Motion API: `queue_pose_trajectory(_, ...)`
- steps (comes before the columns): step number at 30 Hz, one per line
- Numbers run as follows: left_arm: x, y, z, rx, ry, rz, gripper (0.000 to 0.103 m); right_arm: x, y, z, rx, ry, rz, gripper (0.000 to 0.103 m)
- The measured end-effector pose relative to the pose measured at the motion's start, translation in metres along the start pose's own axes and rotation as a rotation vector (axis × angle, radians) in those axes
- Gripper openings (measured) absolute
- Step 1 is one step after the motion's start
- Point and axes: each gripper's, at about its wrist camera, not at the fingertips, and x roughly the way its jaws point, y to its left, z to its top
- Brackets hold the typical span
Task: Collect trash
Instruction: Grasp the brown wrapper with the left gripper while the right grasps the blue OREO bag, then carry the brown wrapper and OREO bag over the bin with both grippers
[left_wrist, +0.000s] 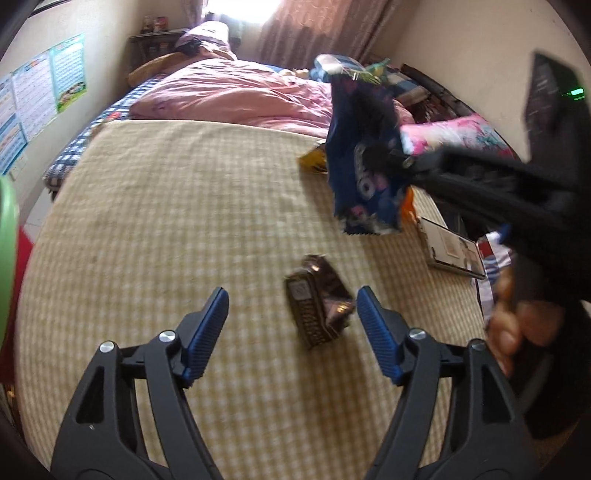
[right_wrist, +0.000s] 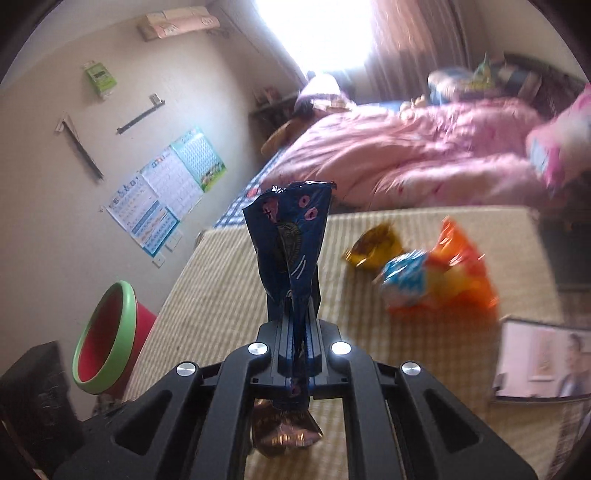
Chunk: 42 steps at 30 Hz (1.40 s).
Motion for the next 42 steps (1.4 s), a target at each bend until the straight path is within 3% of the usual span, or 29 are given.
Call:
queue_pose_trajectory(7, 0.041, -0.015, 0.004, 0.016, 0.082, 0.002, 0.068, -0.014, -0.013, -0.009, 0.037, 0.001, -0.003, 0.006)
queue_pose_trajectory(9, 0.045, -0.014, 0.004, 0.008, 0.09, 0.005, 0.054, -0.012, -0.013, -0.011, 0.043, 0.008, -0.001, 0.006)
queue_pose_trajectory(13, 0.043, -0.009, 0.005, -0.013, 0.083, -0.002, 0.054, -0.013, -0.016, -0.02, 0.055, 0.028, 0.01, 0.006)
queue_pose_trajectory(20, 0.013, 0.01, -0.004, -0.051, 0.03, 0.033, 0.054, -0.016, 0.0, -0.026, 0.05, 0.04, 0.048, 0.006)
queue_pose_trajectory(32, -0.046, 0.056, -0.027, -0.16, -0.068, 0.174, 0.054, -0.002, 0.045, -0.049, 0.003, 0.121, 0.138, 0.007)
queue_pose_trajectory(42, -0.064, 0.066, -0.032, -0.189, -0.114, 0.2, 0.054, 0.003, 0.064, -0.045, -0.029, 0.132, 0.159, 0.008)
